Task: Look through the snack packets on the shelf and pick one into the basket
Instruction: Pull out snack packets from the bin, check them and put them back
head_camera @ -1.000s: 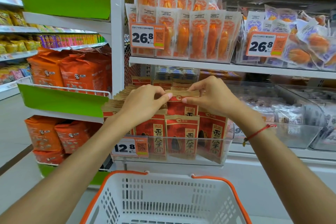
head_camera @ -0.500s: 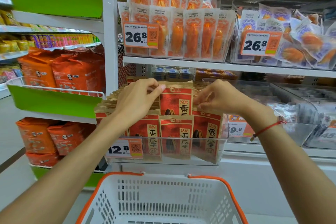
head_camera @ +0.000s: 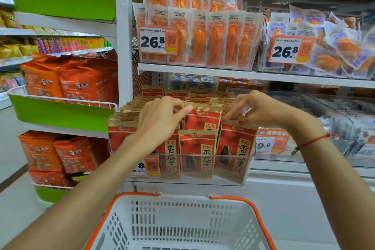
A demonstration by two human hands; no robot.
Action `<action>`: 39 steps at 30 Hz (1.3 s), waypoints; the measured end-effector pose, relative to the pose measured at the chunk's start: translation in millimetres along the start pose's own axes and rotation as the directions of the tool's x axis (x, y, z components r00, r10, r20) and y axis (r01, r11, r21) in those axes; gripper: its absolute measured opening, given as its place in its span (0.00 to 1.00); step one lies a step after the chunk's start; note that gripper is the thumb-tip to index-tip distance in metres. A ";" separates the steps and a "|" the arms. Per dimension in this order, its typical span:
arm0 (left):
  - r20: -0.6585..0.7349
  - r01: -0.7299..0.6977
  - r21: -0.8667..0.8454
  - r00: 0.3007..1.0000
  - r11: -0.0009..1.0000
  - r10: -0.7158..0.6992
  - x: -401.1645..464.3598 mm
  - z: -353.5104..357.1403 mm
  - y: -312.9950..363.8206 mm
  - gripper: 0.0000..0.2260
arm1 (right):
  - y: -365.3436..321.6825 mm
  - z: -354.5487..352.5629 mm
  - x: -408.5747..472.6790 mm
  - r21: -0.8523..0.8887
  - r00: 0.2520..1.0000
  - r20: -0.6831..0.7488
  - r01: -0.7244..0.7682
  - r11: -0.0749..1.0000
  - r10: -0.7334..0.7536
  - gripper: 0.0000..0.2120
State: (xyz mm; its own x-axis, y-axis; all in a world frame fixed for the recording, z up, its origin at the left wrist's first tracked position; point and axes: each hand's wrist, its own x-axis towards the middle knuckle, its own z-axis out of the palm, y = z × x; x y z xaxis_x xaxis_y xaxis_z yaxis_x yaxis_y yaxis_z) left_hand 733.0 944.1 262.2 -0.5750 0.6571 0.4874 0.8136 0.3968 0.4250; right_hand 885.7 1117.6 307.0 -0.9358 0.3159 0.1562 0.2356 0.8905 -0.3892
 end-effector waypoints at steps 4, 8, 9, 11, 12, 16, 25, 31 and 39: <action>0.067 -0.002 0.038 0.998 0.999 -0.001 2.3 0.7 -3.6 0.15 | -7.9 -0.5 0.1 -0.029 0.999 0.032 0.004 1.000 -0.003 0.07; 0.175 -0.066 -0.001 0.982 0.998 0.065 5.8 -6.1 -15.8 0.15 | -22.1 5.1 3.8 0.055 0.992 -0.121 0.042 0.998 -0.035 0.16; 0.175 -0.101 -0.011 0.979 0.995 0.102 5.2 -8.2 -17.6 0.14 | -26.4 11.0 5.8 -0.006 0.994 -0.086 0.065 0.998 -0.065 0.15; 0.075 -0.151 -0.061 0.985 0.987 0.156 1.6 -14.1 -18.2 0.14 | -29.6 25.9 11.8 -0.138 0.996 -0.013 0.088 0.986 -0.091 0.17; -0.018 -0.175 -0.075 0.985 0.982 0.174 -0.4 -18.0 -16.8 0.13 | -29.5 30.7 14.4 -0.170 0.995 -0.008 0.092 0.981 -0.095 0.16; 0.092 -0.308 0.175 0.951 0.935 0.296 -9.2 -26.7 -9.4 0.14 | -27.0 35.7 21.1 -0.248 0.997 -0.025 0.062 0.967 -0.070 0.19; 0.108 -0.334 0.219 0.942 0.917 0.318 -8.1 -11.9 -5.6 0.12 | -26.3 13.4 32.0 -0.214 0.997 0.025 0.072 0.974 -0.068 0.18; 0.182 -0.332 0.307 0.940 0.892 0.287 -3.5 -17.1 2.5 0.13 | -37.7 -1.4 36.4 -0.148 0.966 0.259 0.051 0.988 -0.011 0.06; -0.004 -0.233 0.169 0.972 0.958 0.237 -25.2 -12.6 -14.1 0.28 | -40.1 15.4 41.3 -0.173 0.986 0.132 0.125 0.977 -0.102 0.11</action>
State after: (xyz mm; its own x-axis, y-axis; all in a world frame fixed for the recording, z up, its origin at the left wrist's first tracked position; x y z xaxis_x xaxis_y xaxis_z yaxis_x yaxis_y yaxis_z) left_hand 735.0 913.9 253.5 -0.3663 0.7301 0.5769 0.9276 0.3351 0.1649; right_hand 833.6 1089.9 315.0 -0.9814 0.1771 0.0737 0.1591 0.9660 -0.2037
